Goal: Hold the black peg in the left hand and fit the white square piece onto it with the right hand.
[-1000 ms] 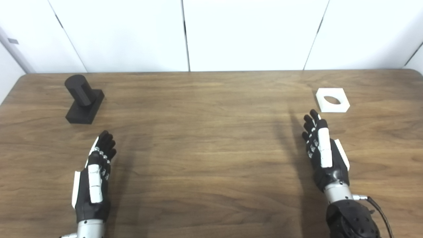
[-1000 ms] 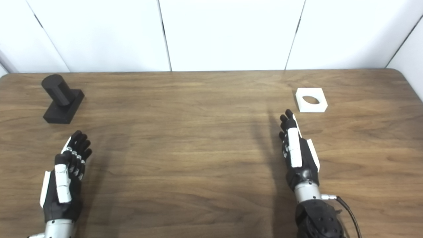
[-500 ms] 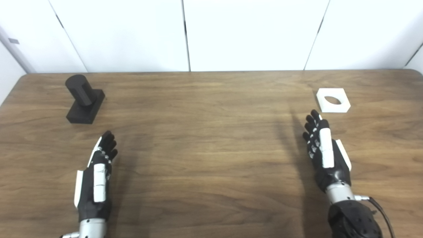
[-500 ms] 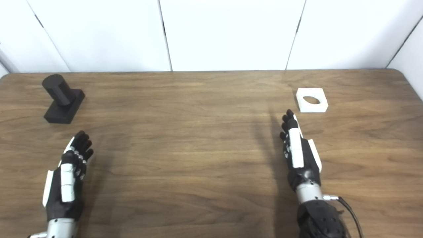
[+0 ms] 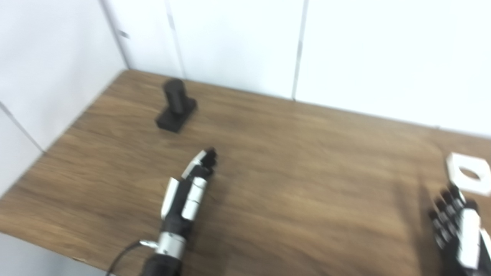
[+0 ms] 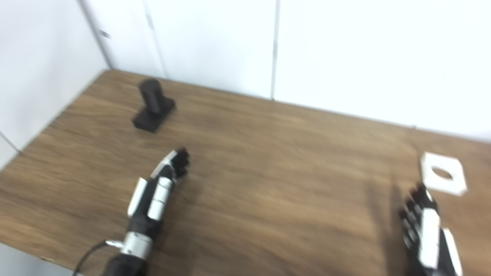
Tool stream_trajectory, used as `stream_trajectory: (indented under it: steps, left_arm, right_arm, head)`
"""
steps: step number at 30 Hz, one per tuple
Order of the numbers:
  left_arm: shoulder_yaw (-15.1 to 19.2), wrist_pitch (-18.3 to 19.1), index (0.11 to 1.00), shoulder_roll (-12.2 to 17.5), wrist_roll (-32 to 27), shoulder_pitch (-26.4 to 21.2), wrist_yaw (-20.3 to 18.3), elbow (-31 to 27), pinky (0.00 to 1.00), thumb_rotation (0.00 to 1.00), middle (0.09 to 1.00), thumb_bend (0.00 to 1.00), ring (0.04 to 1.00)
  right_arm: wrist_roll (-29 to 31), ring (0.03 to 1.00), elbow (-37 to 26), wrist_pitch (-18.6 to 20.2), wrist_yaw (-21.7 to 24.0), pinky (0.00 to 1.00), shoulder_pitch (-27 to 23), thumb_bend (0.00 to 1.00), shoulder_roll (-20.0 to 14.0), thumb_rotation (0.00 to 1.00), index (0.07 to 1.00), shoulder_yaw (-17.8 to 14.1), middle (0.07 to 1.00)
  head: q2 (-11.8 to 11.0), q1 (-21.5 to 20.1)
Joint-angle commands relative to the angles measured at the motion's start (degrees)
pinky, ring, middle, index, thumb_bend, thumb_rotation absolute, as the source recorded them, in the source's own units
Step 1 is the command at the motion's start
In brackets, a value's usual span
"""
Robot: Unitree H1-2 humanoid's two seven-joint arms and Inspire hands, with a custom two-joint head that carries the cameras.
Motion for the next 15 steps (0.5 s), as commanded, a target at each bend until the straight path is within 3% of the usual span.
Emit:
stream_trajectory:
  steps: [1, 6, 9, 15]
  left_arm:
    - [-0.94, -1.93, 0.886, -7.30, 0.92, -0.91, 1.27, 1.75, 0.90, 0.86, 0.902, 0.58, 0.898]
    - [-2.43, -2.10, 0.913, -7.20, 2.67, -1.24, 2.45, 3.20, 0.91, 0.91, 0.926, 0.55, 0.917]
    - [-2.86, -2.77, 0.906, -7.35, 2.73, -1.38, 2.91, 4.14, 0.90, 0.89, 0.920, 0.56, 0.914]
    - [-3.70, -3.95, 0.911, -6.96, 2.69, -1.60, 2.67, 5.23, 0.89, 0.90, 0.922, 0.56, 0.917]
  right_arm:
    - [1.42, 1.000, -0.16, -2.35, 0.85, 1.00, 1.88, 0.52, -2.06, 1.00, 1.000, -0.40, 1.000]
    - [0.66, 1.000, 1.93, -4.35, 0.55, 1.00, 1.20, 0.62, -2.13, 1.00, 1.000, -0.37, 0.997]
    - [-0.59, 0.992, 2.70, -4.25, -0.15, 1.00, 1.45, 0.60, -2.40, 1.00, 0.984, -0.35, 0.955]
    - [0.20, 0.974, 3.23, -4.79, 0.03, 1.00, 1.27, 0.57, -2.34, 1.00, 0.957, -0.74, 0.929]
  head:
    - [-0.15, 0.17]
    - [-2.98, 3.02]
    - [-4.38, 4.28]
    - [-4.79, 4.87]
